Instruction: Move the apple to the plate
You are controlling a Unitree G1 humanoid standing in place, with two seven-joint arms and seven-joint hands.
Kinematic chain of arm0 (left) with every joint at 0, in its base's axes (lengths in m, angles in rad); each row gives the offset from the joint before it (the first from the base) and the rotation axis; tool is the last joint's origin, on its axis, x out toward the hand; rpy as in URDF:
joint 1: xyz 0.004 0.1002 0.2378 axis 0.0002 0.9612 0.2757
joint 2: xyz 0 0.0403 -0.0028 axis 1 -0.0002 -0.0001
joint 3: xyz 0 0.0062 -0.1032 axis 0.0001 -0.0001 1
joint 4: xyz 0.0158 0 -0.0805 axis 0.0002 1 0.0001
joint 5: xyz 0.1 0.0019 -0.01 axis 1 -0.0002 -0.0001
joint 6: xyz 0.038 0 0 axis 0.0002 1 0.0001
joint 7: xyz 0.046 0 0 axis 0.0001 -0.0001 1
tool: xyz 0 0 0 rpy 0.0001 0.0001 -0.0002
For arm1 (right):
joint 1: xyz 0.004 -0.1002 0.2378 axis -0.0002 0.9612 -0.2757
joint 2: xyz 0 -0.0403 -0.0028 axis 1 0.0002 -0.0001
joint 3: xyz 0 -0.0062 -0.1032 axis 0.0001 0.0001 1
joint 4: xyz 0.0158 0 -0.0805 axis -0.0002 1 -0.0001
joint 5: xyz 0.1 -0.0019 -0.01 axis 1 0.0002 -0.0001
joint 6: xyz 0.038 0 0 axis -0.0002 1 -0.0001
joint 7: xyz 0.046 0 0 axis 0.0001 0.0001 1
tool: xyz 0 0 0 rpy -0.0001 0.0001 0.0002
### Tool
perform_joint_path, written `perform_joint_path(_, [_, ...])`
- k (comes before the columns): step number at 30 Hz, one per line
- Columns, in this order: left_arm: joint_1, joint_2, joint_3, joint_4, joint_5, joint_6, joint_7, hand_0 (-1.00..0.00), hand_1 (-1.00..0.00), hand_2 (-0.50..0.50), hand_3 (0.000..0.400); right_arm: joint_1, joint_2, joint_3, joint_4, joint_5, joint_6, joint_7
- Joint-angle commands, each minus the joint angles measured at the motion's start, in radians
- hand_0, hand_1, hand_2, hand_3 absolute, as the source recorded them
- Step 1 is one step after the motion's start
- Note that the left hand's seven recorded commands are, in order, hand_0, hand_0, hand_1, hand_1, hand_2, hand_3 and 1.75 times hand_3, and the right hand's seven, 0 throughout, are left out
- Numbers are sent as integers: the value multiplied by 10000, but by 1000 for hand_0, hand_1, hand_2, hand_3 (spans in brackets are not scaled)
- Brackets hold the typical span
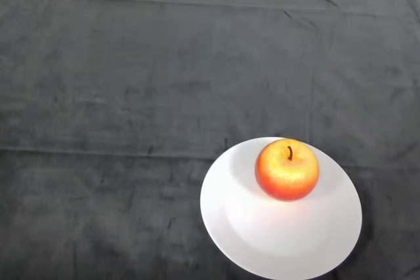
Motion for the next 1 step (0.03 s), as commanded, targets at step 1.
perform_joint_path(1, [464,232,204,-130,104,143,94,0,0,0,0,312,-36,-93,251,63,-74,7])
